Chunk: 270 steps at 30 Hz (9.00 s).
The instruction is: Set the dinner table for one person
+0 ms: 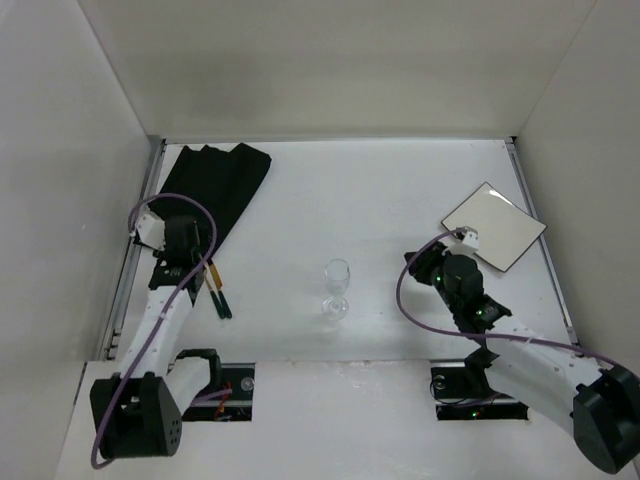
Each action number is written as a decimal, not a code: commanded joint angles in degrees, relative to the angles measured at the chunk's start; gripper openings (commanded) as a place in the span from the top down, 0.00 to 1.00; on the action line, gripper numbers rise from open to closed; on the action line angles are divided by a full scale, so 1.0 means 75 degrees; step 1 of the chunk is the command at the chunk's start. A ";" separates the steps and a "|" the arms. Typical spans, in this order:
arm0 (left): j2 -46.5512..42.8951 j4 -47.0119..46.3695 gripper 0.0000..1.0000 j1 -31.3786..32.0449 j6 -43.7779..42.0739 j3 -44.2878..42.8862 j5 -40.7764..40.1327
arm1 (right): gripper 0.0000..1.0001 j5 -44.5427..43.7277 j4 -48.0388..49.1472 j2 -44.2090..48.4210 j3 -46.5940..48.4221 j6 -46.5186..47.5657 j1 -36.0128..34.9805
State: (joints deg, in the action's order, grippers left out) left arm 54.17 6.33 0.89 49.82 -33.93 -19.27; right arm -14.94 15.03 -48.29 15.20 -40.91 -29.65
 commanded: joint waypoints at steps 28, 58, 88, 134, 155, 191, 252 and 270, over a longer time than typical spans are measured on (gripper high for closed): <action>0.5163 -0.2379 0.50 -0.2046 -0.0714 -0.2332 0.0648 | 0.29 0.0269 0.0551 0.0216 0.0247 0.0075 -0.0330; 0.6430 -0.3923 0.92 0.2416 -0.0362 -0.4945 0.2848 | 0.29 0.0012 0.0610 0.0357 0.0118 0.0005 -0.0189; 0.1967 -0.4632 0.40 0.1083 0.0728 0.0808 0.2512 | 0.19 0.2239 0.1537 -0.7798 0.5190 -0.2374 0.1569; 0.6840 -0.2801 0.88 0.0743 0.0388 -0.2929 0.1304 | 0.94 0.0386 0.3457 -0.6030 0.1384 -0.4003 0.0795; 0.4463 -0.3234 0.70 0.0427 0.0306 -0.1617 0.1280 | 0.35 0.0527 0.3294 -0.5246 0.1208 -0.3593 0.0795; -0.3696 -0.2799 0.47 0.3848 -0.1147 0.2954 0.1713 | 0.28 0.1370 -0.2404 0.1333 -0.0130 -0.1554 0.7838; -0.4071 -0.2965 0.46 0.3438 -0.1077 0.3376 0.1936 | 1.00 0.1323 0.3013 0.0026 -0.0294 -0.3135 0.6924; -0.4118 -0.2965 0.46 0.3415 -0.1077 0.3388 0.1936 | 1.00 0.1840 0.2999 0.0839 0.0855 -0.4167 0.6176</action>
State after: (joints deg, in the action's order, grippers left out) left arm 24.12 -13.87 26.87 42.39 -8.95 -4.93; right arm -3.03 19.84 -42.50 13.69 -66.65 20.60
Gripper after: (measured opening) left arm 0.542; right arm 0.125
